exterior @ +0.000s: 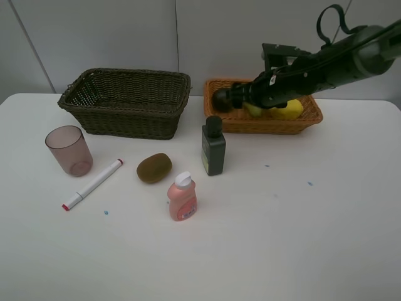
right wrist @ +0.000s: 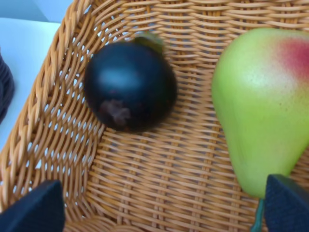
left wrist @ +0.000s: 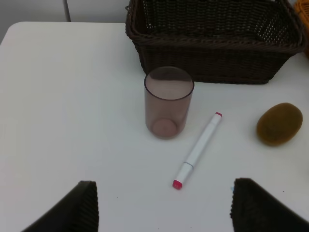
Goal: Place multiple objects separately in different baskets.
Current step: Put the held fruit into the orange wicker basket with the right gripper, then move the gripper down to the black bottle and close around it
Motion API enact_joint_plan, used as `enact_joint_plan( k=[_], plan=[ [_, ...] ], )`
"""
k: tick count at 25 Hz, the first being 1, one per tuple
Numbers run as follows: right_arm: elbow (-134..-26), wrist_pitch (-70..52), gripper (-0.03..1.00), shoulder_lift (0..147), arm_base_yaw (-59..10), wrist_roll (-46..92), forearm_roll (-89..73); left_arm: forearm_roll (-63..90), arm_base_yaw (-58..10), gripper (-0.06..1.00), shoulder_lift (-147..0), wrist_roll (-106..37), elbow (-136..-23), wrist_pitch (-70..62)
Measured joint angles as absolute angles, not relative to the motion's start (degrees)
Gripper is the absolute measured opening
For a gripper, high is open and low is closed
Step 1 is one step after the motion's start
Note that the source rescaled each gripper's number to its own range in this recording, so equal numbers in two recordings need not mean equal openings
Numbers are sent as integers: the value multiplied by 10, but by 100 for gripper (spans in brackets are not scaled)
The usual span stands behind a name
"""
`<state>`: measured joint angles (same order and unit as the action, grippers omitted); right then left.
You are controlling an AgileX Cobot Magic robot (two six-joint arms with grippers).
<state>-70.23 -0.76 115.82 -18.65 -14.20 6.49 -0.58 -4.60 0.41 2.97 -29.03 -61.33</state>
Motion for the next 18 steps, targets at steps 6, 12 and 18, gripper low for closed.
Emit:
enact_joint_plan(
  k=[6, 12, 18],
  plan=[
    [-702, -23, 85, 1125, -187, -142, 64, -6, -46, 74, 4, 30, -290, -613],
    [-702, -104, 85, 1061, -187, -142, 67, -6, -46, 74, 4, 30, -290, -613],
    [-702, -213, 85, 987, -207, -142, 96, -6, -46, 74, 4, 30, -290, -613]
  ],
)
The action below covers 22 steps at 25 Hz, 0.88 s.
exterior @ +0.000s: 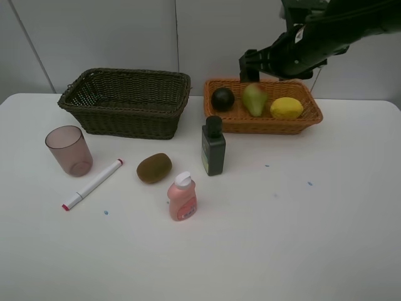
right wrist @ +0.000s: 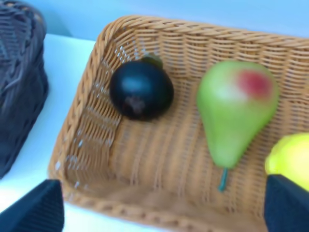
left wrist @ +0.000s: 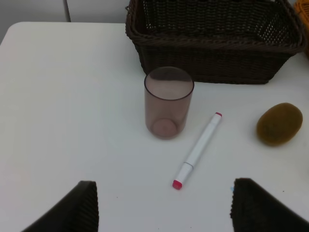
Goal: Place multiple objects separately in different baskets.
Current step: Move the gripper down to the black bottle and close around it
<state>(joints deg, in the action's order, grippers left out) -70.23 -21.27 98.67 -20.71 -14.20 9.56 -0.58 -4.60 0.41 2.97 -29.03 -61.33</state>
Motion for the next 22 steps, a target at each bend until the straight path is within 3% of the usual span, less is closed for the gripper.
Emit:
enact_joint_plan(
  k=[7, 22],
  plan=[
    [-702, -300, 85, 938, -263, -142, 88, -6, -46, 74, 4, 30, -290, -613],
    [-702, -346, 85, 961, -335, -155, -16, -6, -46, 74, 4, 30, -290, -613]
  ],
)
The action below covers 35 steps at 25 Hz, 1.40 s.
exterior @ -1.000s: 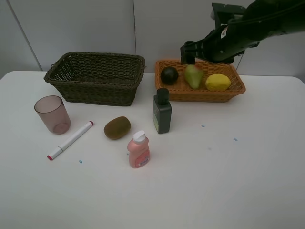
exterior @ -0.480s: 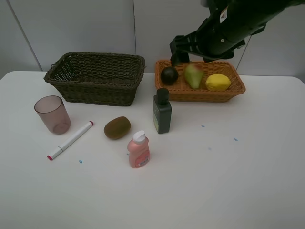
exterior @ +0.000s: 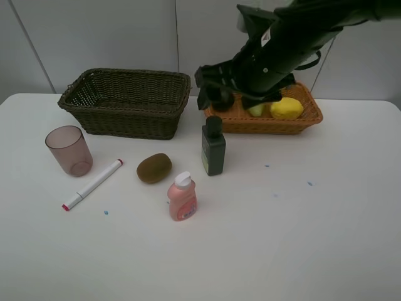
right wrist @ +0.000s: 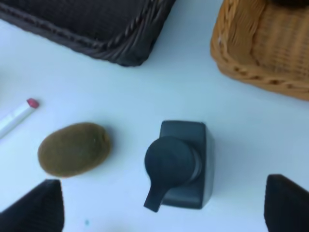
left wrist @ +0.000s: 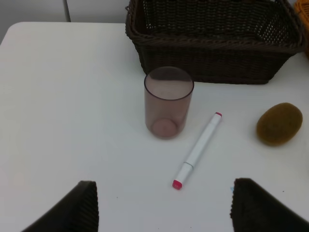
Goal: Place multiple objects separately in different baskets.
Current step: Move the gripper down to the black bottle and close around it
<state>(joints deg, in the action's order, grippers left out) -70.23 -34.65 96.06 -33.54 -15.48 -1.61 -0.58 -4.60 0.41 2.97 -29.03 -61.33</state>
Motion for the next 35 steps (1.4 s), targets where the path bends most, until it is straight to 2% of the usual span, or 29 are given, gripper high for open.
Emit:
enact_joint_plan(
  k=[18, 35],
  plan=[
    [-728, -316, 85, 1083, -352, -155, -6, -6, -46, 74, 4, 30, -290, -613],
    [-821, -390, 85, 1182, -349, -156, 36, -6, -46, 74, 4, 30, -290, -613]
  ],
)
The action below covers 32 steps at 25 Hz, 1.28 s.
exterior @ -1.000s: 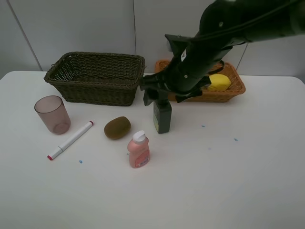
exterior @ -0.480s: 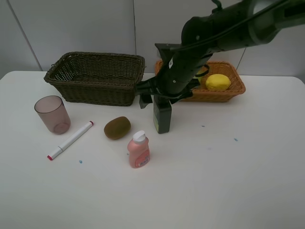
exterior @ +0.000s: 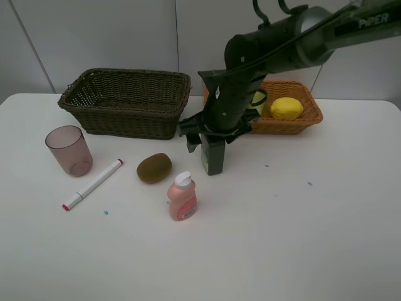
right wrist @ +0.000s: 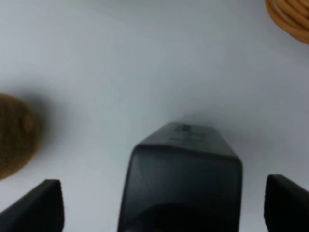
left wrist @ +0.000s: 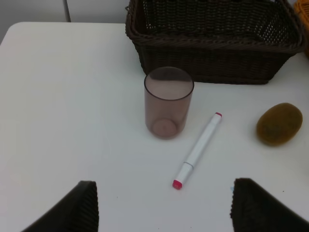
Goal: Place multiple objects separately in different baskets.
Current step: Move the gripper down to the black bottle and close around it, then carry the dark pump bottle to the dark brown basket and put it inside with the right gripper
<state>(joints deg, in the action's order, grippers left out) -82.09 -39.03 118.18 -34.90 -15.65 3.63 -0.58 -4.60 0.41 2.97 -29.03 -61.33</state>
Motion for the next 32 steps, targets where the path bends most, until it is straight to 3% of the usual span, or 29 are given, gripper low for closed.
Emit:
enact_joint_plan(
  k=[4, 6, 8, 11, 12, 24, 32],
  plan=[
    [-827, -396, 85, 1184, -348, -156, 44, -6, -46, 74, 4, 30, -290, -613],
    [-828, -397, 80, 1184, -348, -156, 46, -6, -46, 74, 4, 30, -290, -613],
    [-829, -400, 64, 1186, -348, -157, 46, -6, -46, 74, 4, 30, -290, -613],
    [-829, -404, 19, 1186, -348, -166, 48, -6, -46, 74, 4, 30, -290, -613],
    [-829, -409, 11, 1186, -348, -166, 52, -6, -46, 74, 4, 30, -290, -613],
    [-831, -412, 12, 1182, -348, -167, 54, -6, -46, 74, 4, 30, -290, -613],
    [-833, -482, 12, 1138, -348, -168, 52, -6, -46, 74, 4, 30, -290, -613]
  ],
)
